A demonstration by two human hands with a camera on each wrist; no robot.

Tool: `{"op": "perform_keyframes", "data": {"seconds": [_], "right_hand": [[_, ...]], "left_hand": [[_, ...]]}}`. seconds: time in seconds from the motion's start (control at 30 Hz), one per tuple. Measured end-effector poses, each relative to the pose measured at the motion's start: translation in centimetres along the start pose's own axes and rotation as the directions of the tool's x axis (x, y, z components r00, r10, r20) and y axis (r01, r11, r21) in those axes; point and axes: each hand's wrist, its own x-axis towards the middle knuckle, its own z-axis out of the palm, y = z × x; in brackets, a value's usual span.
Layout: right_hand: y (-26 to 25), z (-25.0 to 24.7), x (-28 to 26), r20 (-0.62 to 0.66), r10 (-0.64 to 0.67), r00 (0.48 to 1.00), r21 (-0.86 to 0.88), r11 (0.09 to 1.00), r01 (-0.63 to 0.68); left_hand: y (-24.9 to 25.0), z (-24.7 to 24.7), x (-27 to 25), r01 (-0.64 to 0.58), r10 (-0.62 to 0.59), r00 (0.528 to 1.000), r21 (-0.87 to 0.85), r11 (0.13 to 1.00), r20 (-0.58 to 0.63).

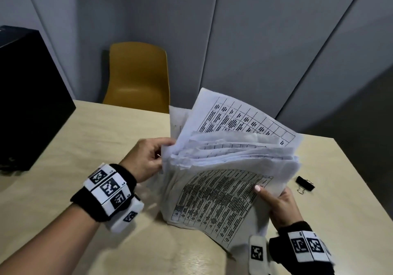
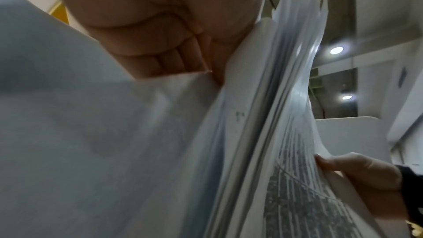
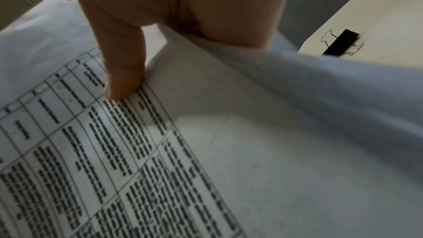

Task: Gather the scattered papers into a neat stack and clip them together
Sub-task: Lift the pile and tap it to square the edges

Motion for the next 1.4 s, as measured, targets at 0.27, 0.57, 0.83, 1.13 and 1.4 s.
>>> {"op": "perform_keyframes", "data": {"seconds": [0.27, 0.57, 0.83, 1.13, 1.4], "right_hand": [[0.3, -0.5, -0.1, -0.009, -0.021, 1.0, 0.041, 0.999, 0.021], [0.3, -0.7, -0.1, 0.015, -0.042, 0.999, 0.048, 0.998, 0.041], [0.1, -0.5, -0.2, 0.031, -0.058, 0.998, 0.045, 0.997, 0.056], [0.5, -0.9, 0.0, 0.034, -0.051, 0.998, 0.062, 0.997, 0.049], [0.2, -1.2, -0.5, 0.04, -0.02, 0.999, 0.055, 0.998, 0.018]], "left_hand": [[-1.2, -0.3, 0.3, -0.039, -0.046, 0.951, -0.265, 0.963, -0.306], [-3.2, -1.7, -0.2, -0.005, -0.125, 0.918, -0.326, 0.946, -0.377], [-1.9, -2.7, 0.9, -0.032, -0.013, 0.976, -0.205, 0.978, -0.219], [-3.2, -4.7, 0.8, -0.095, -0.171, 0.895, -0.55, 0.83, -0.412], [-2.9, -3.1, 1.3, -0.028, -0.252, 0.907, -0.646, 0.763, -0.336]]}}
